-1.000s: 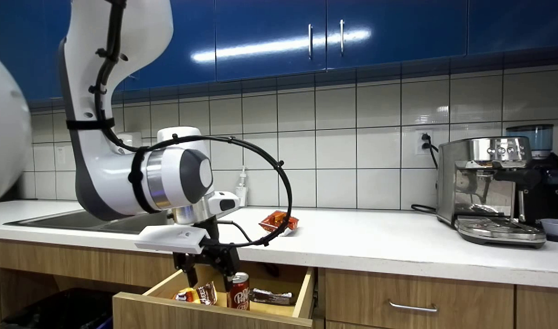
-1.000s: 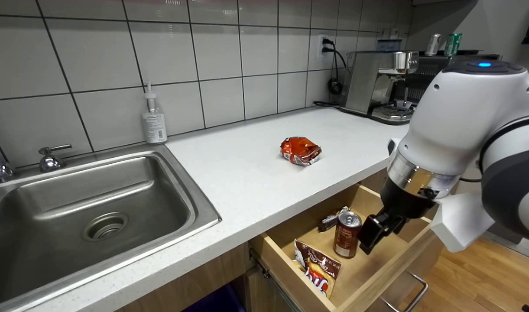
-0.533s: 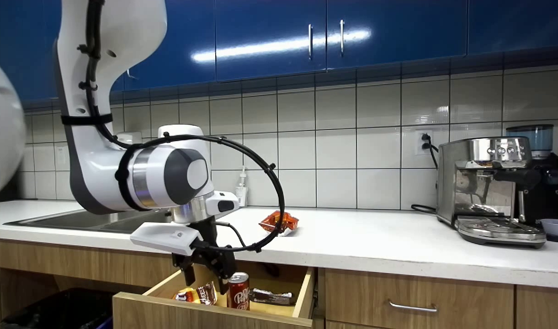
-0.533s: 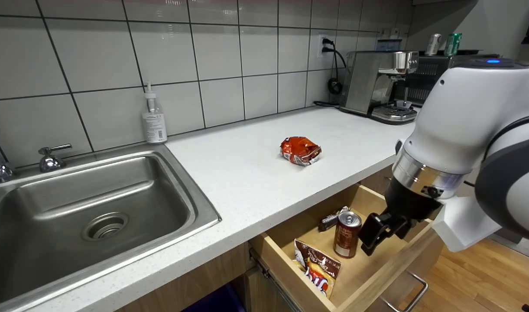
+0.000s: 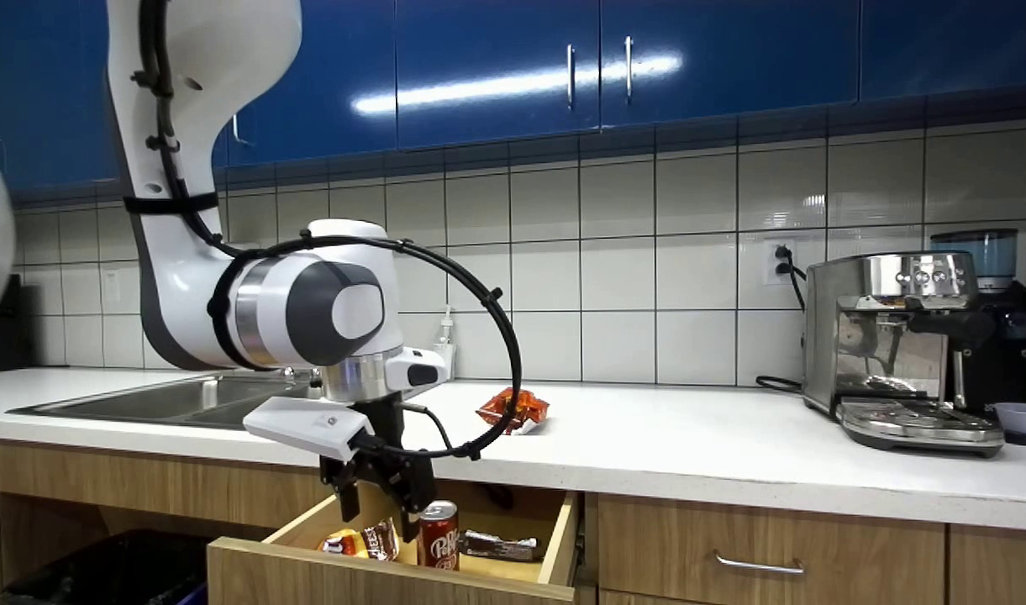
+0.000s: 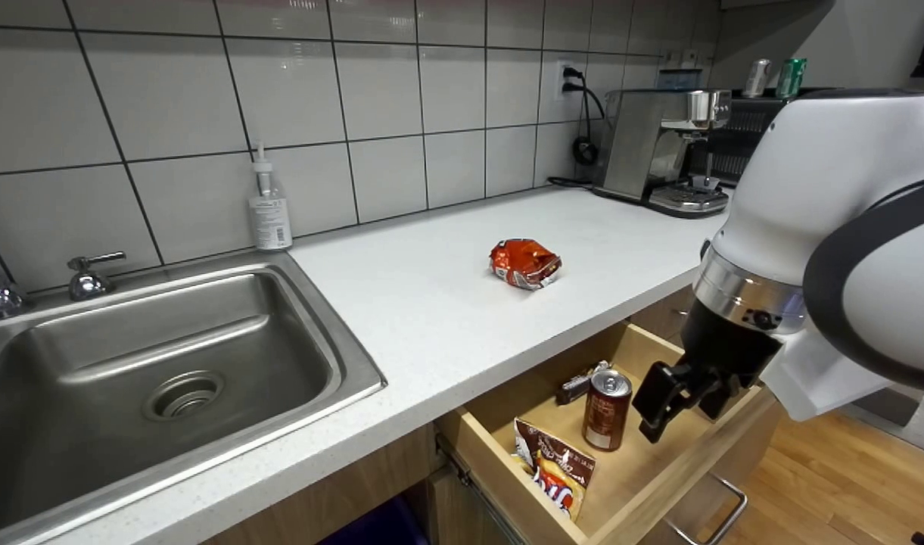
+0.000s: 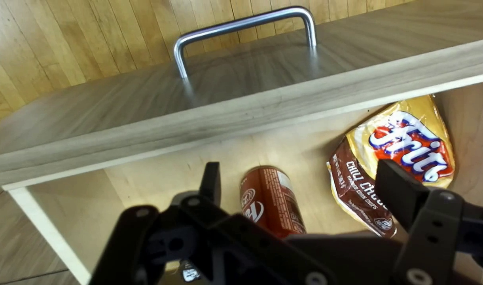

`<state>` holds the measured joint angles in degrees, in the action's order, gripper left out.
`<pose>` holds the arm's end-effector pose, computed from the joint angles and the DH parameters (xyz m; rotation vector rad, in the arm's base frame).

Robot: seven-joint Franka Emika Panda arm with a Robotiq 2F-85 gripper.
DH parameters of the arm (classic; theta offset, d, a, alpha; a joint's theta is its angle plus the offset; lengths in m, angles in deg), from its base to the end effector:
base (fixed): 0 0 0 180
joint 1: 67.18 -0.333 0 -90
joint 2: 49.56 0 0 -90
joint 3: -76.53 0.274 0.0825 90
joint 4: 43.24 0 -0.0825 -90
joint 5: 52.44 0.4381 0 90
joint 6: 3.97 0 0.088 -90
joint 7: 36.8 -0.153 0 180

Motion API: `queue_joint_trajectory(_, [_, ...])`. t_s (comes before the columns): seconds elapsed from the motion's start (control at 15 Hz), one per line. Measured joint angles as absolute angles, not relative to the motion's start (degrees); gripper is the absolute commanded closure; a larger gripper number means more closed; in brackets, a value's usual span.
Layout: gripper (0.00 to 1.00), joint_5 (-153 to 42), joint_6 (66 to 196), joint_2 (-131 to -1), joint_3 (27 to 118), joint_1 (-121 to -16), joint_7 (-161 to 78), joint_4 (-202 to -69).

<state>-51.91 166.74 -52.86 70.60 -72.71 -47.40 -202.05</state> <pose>0.4212 -0.0050 0.0722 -3.1075 0.3124 -0.2349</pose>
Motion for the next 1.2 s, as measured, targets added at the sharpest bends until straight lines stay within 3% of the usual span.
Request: queue_joint_trajectory(1.2, [0.00, -51.80, 162.05, -52.71, 71.19, -69.96, -50.41, -202.05])
